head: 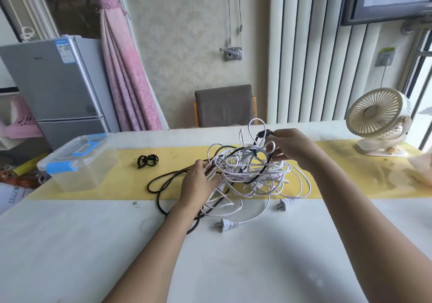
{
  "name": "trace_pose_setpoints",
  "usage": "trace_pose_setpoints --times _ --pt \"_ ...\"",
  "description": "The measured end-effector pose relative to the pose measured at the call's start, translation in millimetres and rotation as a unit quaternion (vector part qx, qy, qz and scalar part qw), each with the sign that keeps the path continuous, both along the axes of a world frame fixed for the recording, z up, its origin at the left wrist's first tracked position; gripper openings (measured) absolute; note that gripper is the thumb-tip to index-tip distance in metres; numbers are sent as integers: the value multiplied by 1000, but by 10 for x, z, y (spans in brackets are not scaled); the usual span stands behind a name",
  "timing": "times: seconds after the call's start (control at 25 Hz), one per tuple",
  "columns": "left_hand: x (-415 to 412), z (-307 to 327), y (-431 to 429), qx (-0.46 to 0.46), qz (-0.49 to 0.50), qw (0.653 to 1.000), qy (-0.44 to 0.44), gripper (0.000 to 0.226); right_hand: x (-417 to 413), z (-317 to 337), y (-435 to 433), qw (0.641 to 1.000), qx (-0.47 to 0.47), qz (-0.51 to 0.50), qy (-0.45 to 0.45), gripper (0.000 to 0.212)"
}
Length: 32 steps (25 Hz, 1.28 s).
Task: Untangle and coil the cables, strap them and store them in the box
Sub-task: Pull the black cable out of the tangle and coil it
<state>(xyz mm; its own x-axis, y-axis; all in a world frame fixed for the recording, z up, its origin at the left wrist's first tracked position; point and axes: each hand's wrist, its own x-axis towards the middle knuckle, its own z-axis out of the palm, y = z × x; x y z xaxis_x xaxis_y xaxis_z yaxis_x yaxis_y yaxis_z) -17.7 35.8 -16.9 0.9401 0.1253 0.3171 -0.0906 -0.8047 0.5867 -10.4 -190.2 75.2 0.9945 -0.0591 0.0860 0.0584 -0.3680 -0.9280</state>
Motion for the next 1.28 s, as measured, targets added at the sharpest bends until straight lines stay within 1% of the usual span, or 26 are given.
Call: trace_pose_setpoints --times 0.04,0.08,0.16,0.2,0.24,0.28,0.36,0.4,0.44,0.48,0.52,0.56,0.6,0.64,0.68,0.76,0.8,0.84,0.92,0.96,1.04,1.08,1.16,1.2,1.24,1.28 --pt "-9 4 -16 20 4 1000 -13 48 2 -16 -19 1000 -11 -4 4 28" --pt "-22 -11 -50 49 5 997 -61 50 5 -28 -31 999 -35 -17 7 29" --pt "-48 -52 -176 117 -16 975 -187 58 14 -37 -47 994 -94 -45 18 36" --pt "-42 -66 -238 139 -37 964 -222 62 25 -43 -35 994 -97 -47 36 39" --pt "-38 -62 -286 152 -70 961 -220 66 20 -46 -13 995 -71 -43 63 40" --pt "-16 -54 -314 154 -102 964 -193 68 15 -55 11 996 -15 -36 84 39" --pt "98 -24 -316 143 -146 972 -116 71 30 -66 59 989 123 -13 82 32" --pt "180 -20 -309 134 -150 975 -97 67 31 -63 87 983 171 0 66 26" --pt "246 -4 -311 123 -146 978 -87 55 39 -63 117 982 183 11 43 21" --pt "278 22 -318 110 -137 981 -81 39 37 -64 144 992 127 14 7 17" --pt "306 45 -321 98 -128 984 -72 23 32 -61 165 999 14 5 -40 16" --pt "323 63 -326 85 -117 988 -62 14 6 -35 193 991 -103 -8 -86 13" --pt "326 73 -345 70 -100 991 -50 11 -13 -2 217 976 -179 -17 -123 10" --pt "328 95 -370 58 -78 994 -43 12 -28 51 222 969 -212 -15 -127 11" --pt "327 124 -389 47 -53 997 -36 15 -36 93 207 969 -223 7 -102 16" --pt "331 191 -413 23 -8 1000 -20 27 -98 157 183 961 -255 108 -19 27" --pt "327 227 -428 10 7 1000 -11 34 -126 160 181 950 -260 170 -1 26" --pt "322 268 -444 -1 15 1000 0 39 -144 158 195 942 -253 220 -16 21" --pt "315 317 -466 -10 10 1000 16 47 -163 122 264 926 -247 263 -115 13" --pt "306 336 -471 -7 6 1000 24 52 -137 85 294 914 -266 260 -163 15" --pt "299 372 -461 -8 5 999 46 54 -47 -9 331 879 -365 228 -205 20" --pt "306 399 -441 -21 3 998 65 50 8 -64 335 863 -416 200 -206 21" --pt "321 484 -372 -59 -25 992 107 38 93 -152 295 858 -458 147 -180 19" --pt "324 523 -327 -76 -52 988 122 36 110 -178 267 860 -464 136 -162 17" --pt "322 549 -282 -91 -81 984 132 37 122 -193 250 853 -479 140 -152 18" --pt "318 548 -237 -108 -107 979 138 40 135 -211 247 836 -504 149 -154 19"
